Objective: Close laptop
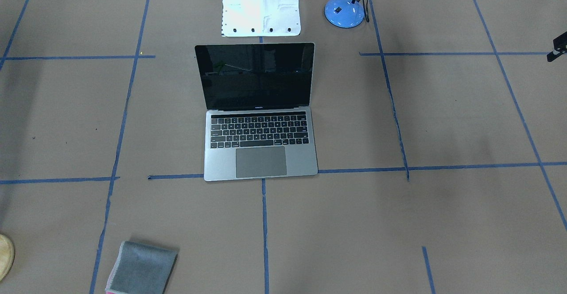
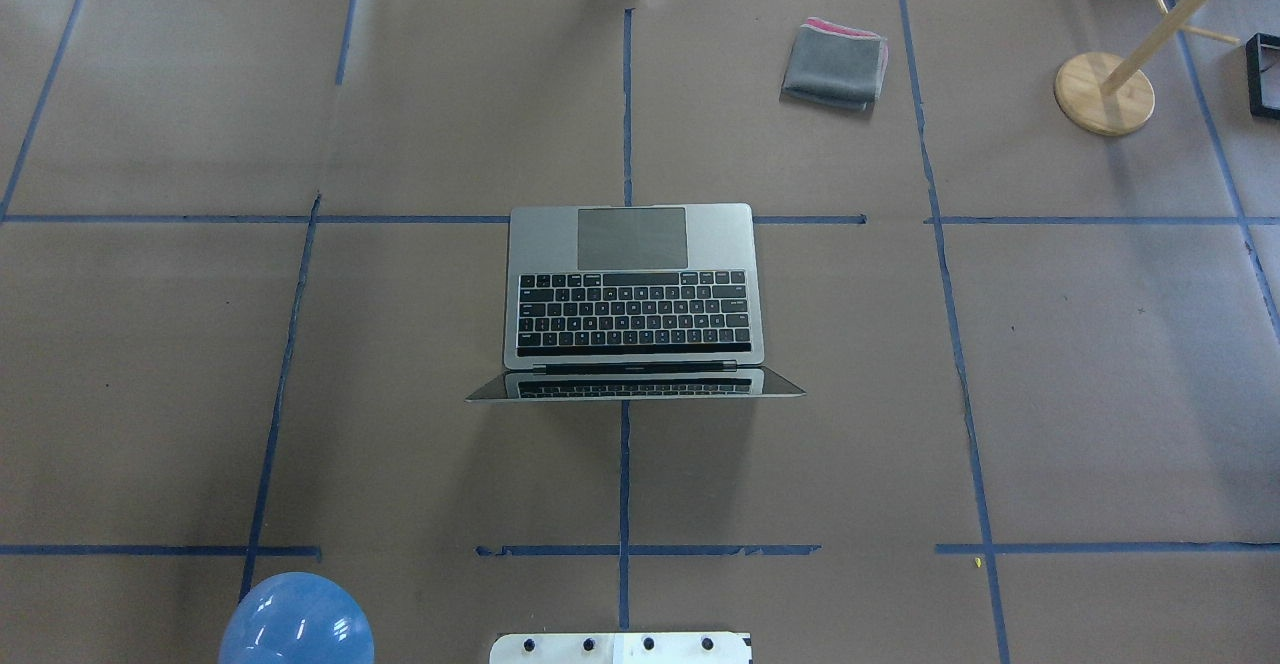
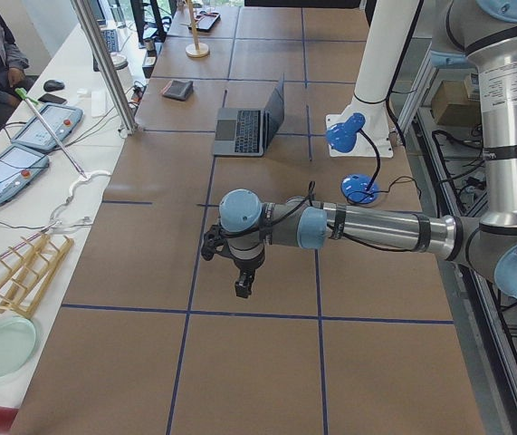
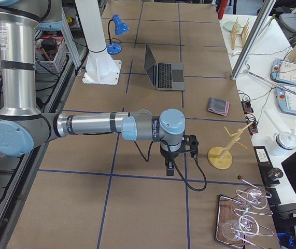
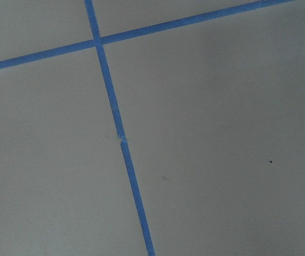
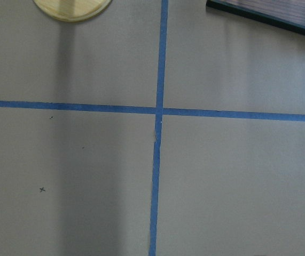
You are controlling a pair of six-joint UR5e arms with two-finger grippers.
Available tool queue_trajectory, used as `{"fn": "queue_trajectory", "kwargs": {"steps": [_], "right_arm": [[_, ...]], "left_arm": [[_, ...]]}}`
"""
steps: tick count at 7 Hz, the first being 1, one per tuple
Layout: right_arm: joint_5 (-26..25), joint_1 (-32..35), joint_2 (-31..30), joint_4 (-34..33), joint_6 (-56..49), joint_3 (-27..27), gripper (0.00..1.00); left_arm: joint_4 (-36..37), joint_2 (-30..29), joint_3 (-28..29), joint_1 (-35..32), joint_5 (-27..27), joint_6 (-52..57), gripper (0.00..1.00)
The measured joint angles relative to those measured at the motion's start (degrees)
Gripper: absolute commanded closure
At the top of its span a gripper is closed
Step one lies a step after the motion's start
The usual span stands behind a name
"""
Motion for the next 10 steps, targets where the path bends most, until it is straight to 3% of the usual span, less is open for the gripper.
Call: {"fn": "queue_trajectory", "kwargs": {"steps": [4,7,10], "right_arm": [[2.81,-0.91,0.06,0.09,-0.07,2.43,0.0],[11.33,-3.64,0.09,0.09,0.56,6.13,0.01],[13.62,-10.87,-0.09,3.79,14.76,13.44,0.01]], "left_arm": [[-0.55,-1.26,-0.91,0.11,-0.13,0.1,0.01],[-3.33,-7.96,-0.71,0.68,-1.09,-0.73,0.01],[-15.35,-9.13,-1.13,6.85,-3.83,-16.97,0.0]]}}
